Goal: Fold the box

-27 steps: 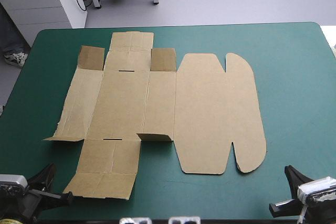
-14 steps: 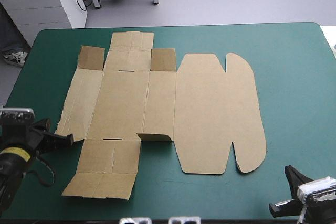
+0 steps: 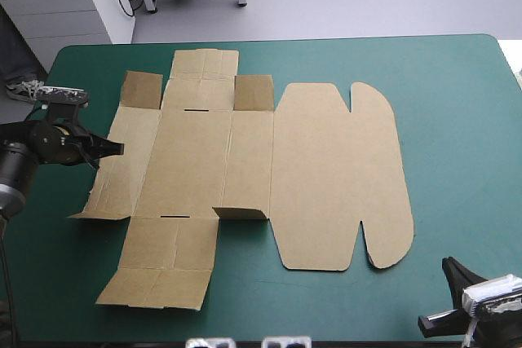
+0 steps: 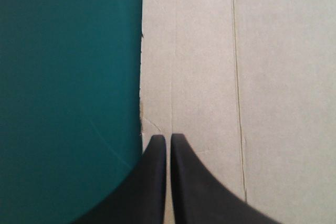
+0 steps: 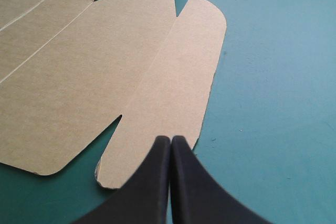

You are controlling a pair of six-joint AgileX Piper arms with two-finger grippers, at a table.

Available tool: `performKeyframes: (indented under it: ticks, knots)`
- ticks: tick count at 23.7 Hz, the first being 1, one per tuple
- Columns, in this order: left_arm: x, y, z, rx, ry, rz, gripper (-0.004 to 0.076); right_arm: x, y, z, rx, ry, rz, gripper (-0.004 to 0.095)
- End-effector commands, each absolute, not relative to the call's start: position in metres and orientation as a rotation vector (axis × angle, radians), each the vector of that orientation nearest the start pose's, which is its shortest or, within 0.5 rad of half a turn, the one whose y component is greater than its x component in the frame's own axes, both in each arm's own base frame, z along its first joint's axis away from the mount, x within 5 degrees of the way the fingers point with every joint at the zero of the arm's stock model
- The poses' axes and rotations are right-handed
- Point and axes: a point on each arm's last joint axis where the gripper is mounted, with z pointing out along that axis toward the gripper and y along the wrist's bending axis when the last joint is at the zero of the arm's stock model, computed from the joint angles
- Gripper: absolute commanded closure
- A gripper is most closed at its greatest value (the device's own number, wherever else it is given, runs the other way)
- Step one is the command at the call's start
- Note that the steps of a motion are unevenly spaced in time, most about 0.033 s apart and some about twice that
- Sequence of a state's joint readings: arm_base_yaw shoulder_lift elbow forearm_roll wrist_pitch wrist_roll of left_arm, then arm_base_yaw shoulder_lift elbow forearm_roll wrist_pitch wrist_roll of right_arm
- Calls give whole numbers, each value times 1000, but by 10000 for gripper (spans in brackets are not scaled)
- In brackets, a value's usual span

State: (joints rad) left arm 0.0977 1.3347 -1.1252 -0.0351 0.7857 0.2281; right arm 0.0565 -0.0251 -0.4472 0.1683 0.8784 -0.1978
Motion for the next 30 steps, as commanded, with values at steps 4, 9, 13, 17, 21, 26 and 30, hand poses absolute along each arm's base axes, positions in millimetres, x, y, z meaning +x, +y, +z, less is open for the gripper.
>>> performKeyframes:
  ticks: [4, 9, 13, 17, 21, 26, 30]
  knots:
    - [289, 82, 316, 180, 2414, -162, 708, 0, 11, 291, -214, 1761, 96, 922]
    - [291, 128, 290, 89, 2384, -349, 708, 0, 11, 291, -214, 1761, 96, 922]
    - [292, 140, 273, 59, 2380, -492, 708, 0, 11, 291, -214, 1761, 96, 922]
    - [295, 140, 261, 91, 2410, -563, 708, 0, 11, 291, -214, 1761, 96, 922]
    - [300, 140, 254, 144, 2418, -661, 665, 0, 11, 291, -214, 1761, 96, 922]
    - [310, 150, 263, 158, 2440, -617, 327, 0, 11, 291, -214, 1761, 96, 922]
    - [318, 158, 266, 51, 2386, -517, 291, 0, 11, 291, -209, 1761, 103, 922]
